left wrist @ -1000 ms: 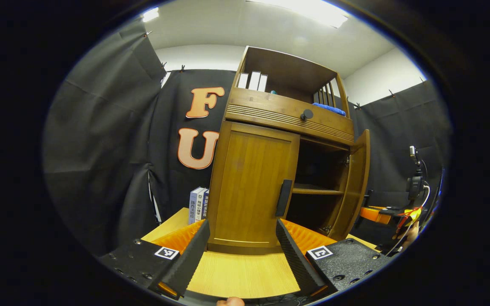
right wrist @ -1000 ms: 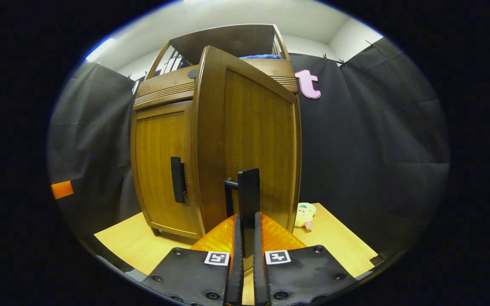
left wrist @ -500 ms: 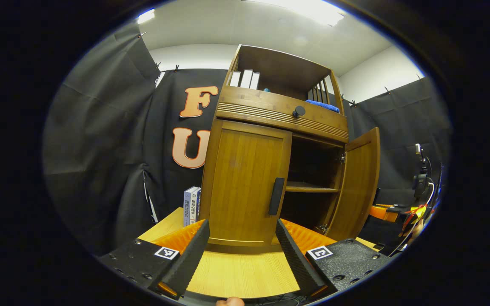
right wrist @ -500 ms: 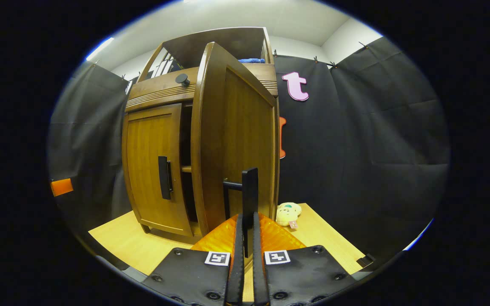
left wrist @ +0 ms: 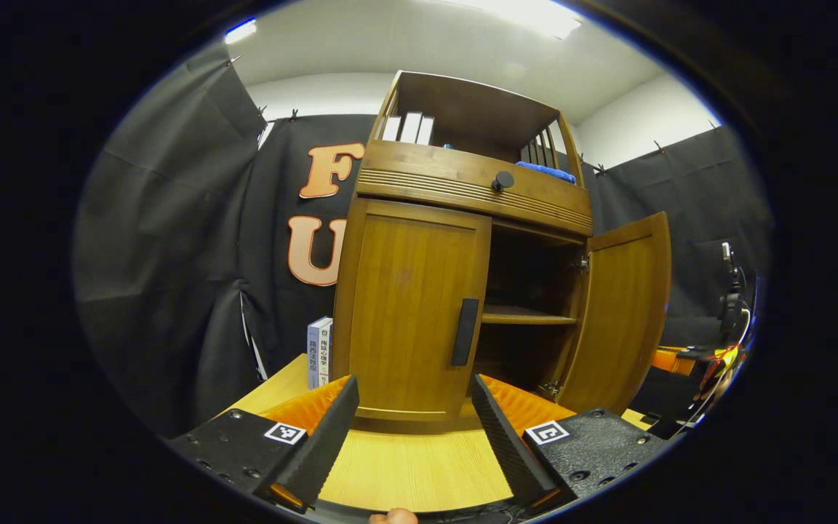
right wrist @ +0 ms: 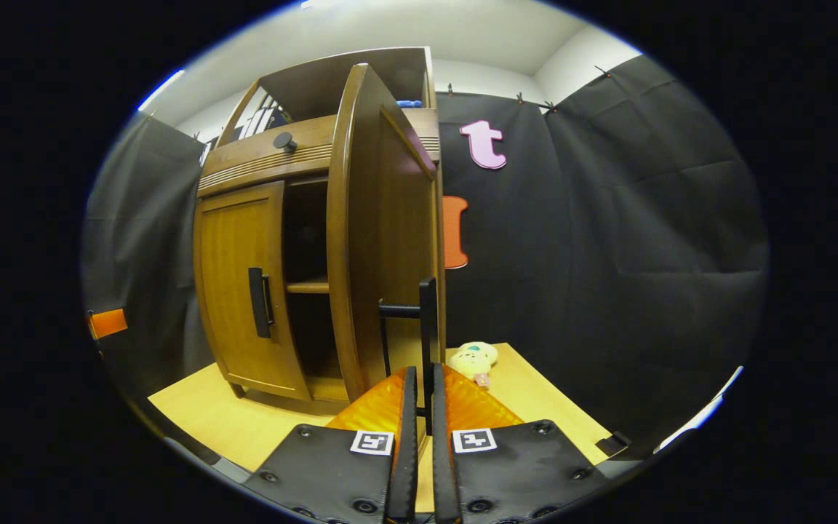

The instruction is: Open the right door of the double-door shoe cabinet with the right hand, and open the left door with the left hand.

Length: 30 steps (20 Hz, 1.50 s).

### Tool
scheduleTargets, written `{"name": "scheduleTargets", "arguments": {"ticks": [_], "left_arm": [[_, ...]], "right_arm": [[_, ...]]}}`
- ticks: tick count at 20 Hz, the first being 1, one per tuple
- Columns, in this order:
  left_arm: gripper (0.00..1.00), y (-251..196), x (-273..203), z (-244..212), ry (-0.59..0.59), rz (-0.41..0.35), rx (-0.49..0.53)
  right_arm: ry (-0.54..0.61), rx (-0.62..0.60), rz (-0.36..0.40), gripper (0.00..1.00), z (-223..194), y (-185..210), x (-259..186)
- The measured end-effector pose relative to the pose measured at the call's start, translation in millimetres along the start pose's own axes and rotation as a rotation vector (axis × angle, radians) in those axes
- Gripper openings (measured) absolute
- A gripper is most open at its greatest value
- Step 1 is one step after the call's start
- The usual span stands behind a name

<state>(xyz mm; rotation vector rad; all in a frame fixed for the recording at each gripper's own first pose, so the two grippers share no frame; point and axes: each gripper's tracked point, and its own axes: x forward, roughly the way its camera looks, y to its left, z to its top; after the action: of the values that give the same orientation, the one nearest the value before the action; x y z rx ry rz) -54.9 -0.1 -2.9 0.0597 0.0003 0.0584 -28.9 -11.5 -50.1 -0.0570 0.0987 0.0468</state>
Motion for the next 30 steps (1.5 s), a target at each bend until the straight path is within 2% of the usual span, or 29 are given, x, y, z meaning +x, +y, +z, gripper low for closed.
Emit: {"name": "scheduleTargets", "arguments": {"ticks": [2, 4, 5, 9, 10, 12, 13, 14, 15, 16, 17, 20, 23, 24, 25, 26, 27, 30], "left_arm": [[0.92, -3.6, 7.1, -2.5, 0.006, 0.002, 0.006], [0.95, -7.9, 15.8, -5.4, 0.016, 0.003, 0.005], [0.92, -11.6, 20.3, -7.3, 0.021, 0.001, 0.005], [0.92, -27.6, 40.9, -13.3, 0.039, -0.017, 0.021], [0.92, -32.5, 47.3, -16.1, 0.047, -0.023, 0.022], [0.92, -43.7, 58.0, -20.6, 0.063, -0.046, 0.008], [0.92, -49.3, 64.3, -21.8, 0.068, -0.056, 0.002], [0.94, -53.3, 70.0, -23.2, 0.070, -0.061, 0.003], [0.92, -57.6, 77.3, -22.4, 0.069, -0.064, 0.006], [0.95, -61.9, 85.1, -22.4, 0.067, -0.065, 0.011], [0.95, -65.9, 91.7, -21.8, 0.064, -0.065, 0.016], [0.97, -76.5, 113.1, -19.7, 0.055, -0.072, 0.033], [0.92, -84.6, 131.5, -24.6, 0.058, -0.073, 0.049], [0.92, -88.4, 137.4, -25.9, 0.061, -0.074, 0.052], [0.92, -93.1, 142.8, -25.3, 0.064, -0.081, 0.053], [0.92, -96.3, 147.4, -26.7, 0.066, -0.087, 0.055], [0.92, -98.3, 154.3, -26.8, 0.065, -0.087, 0.056], [0.95, -96.6, 180.3, -26.8, 0.056, -0.058, 0.068]], "right_arm": [[-0.004, 0.003, -0.020, 0.16, 0.6, -12.4, -1.0], [-0.007, 0.002, -0.030, 0.17, 1.7, -21.1, -1.4], [-0.008, 0.003, -0.032, 0.17, 1.0, -24.1, -1.9], [-0.017, 0.023, -0.051, 0.15, 4.8, -44.8, -9.4], [-0.024, 0.032, -0.083, 0.21, 5.9, -56.7, -17.2], [-0.057, 0.036, -0.141, 0.13, 13.1, -81.8, -19.8], [-0.066, 0.039, -0.154, 0.13, 14.9, -92.0, -24.1], [-0.064, 0.055, -0.147, 0.08, 14.4, -93.7, -26.9], [-0.058, 0.067, -0.140, 0.03, 13.4, -94.9, -29.3], [-0.053, 0.070, -0.141, 0.08, 11.6, -99.1, -29.4], [-0.050, 0.067, -0.147, 0.03, 9.4, -103.9, -29.9], [-0.048, 0.073, -0.151, 0.03, 6.5, -112.0, -33.4], [-0.058, 0.056, -0.166, 0.03, 8.6, -118.5, -33.3], [-0.062, 0.052, -0.173, 0.08, 10.6, -121.7, -34.0], [-0.065, 0.051, -0.176, 0.08, 11.5, -124.5, -35.0], [-0.069, 0.051, -0.180, 0.03, 13.8, -125.9, -35.5], [-0.073, 0.052, -0.185, 0.08, 15.0, -129.0, -36.2], [-0.079, 0.060, -0.206, 0.10, 17.9, -139.4, -35.8]]}}
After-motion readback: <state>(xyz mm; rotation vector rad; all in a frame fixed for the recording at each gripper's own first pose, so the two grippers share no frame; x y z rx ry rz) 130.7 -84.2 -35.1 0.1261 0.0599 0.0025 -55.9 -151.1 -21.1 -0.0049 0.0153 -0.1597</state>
